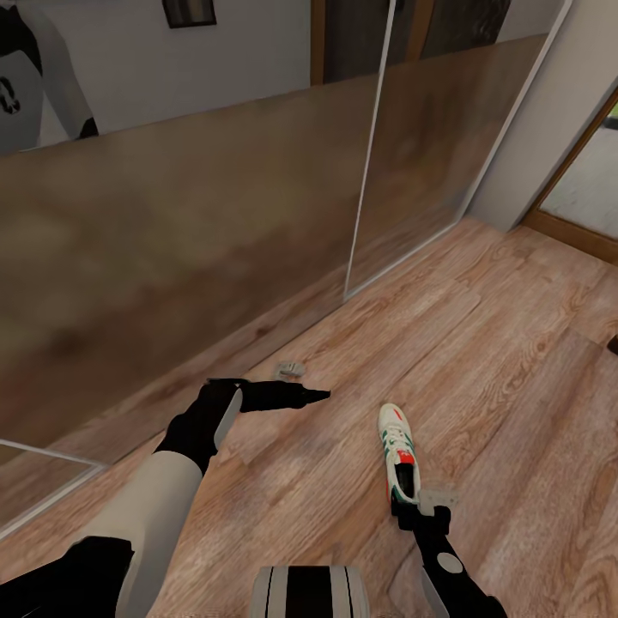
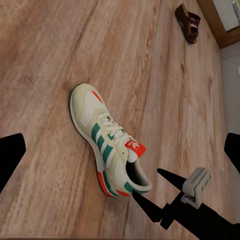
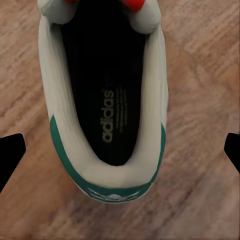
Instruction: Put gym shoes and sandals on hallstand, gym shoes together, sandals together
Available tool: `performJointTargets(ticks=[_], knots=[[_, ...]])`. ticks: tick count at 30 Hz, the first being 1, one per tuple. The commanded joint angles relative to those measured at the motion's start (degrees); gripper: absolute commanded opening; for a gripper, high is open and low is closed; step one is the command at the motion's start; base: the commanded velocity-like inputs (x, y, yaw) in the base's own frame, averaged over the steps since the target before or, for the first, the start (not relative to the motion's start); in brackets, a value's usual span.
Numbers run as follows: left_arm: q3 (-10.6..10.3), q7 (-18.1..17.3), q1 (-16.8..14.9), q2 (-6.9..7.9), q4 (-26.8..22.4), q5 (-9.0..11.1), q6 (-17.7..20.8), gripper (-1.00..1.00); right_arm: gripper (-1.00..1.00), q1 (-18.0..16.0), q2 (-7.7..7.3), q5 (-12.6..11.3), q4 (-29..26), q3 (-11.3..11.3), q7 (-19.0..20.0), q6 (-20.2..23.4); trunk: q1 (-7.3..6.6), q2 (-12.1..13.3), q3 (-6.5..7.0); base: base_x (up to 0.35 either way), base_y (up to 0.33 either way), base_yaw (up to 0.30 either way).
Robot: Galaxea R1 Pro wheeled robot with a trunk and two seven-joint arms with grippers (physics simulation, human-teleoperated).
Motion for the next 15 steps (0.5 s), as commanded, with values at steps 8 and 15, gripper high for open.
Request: performJointTargets(ticks=[8,15], knots=[[-0.13,-0.1,-0.02,-0.02,-0.05,0.12,0.53,1.0,1.0,-0.04,0.08,0.61,0.04,-0.35,-0.11,-0.16,0.19,-0.12,-2.44,0.0,0.0,0.0],[-0.08,-0.11,-0.13,-0.1,-0.05,0.13,0.58,1.0,1.0,-0.04,0.08,0.61,0.03,-0.35,-0.13,-0.18,0.37,-0.22,-4.58,0.0,0.0,0.0]])
